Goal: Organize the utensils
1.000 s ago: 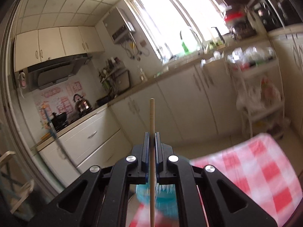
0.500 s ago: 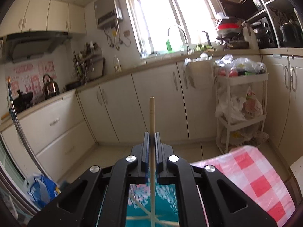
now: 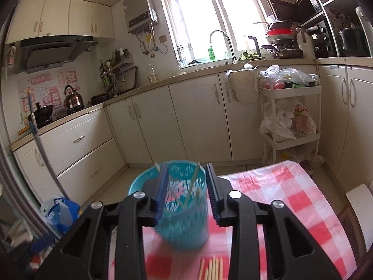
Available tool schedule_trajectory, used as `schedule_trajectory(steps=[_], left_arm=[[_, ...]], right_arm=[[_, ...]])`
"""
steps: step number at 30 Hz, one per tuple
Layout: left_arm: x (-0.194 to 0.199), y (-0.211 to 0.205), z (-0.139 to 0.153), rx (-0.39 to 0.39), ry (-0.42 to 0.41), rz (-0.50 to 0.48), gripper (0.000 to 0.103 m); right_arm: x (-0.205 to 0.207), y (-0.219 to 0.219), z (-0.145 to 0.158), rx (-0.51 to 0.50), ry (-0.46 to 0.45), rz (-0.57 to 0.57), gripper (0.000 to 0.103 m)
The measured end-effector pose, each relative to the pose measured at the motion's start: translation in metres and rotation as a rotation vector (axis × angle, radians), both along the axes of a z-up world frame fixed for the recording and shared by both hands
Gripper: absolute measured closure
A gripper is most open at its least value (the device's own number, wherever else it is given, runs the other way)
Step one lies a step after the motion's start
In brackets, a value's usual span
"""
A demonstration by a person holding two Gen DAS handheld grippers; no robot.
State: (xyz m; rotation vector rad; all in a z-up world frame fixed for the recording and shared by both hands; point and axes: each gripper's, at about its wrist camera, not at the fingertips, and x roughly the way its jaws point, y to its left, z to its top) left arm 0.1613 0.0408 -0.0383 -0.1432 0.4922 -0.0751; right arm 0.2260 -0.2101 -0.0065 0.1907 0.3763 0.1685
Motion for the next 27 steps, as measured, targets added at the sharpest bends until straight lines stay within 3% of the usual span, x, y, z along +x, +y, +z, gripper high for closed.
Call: schedule_trajectory(steps=[13, 27], left_arm=[[-0.061, -0.015, 0.031, 0.035, -0.041, -0.024, 0.020], [-0.129, -0.028, 0.058, 0.069, -0.089, -0.067, 0.014]], right_arm=[[-0.123, -0.032, -0.020, 0.007, 0.096, -0.041, 0.062], [-0.188, -0.044, -0.025, 0.027, 0.138, -0.073, 0.056]])
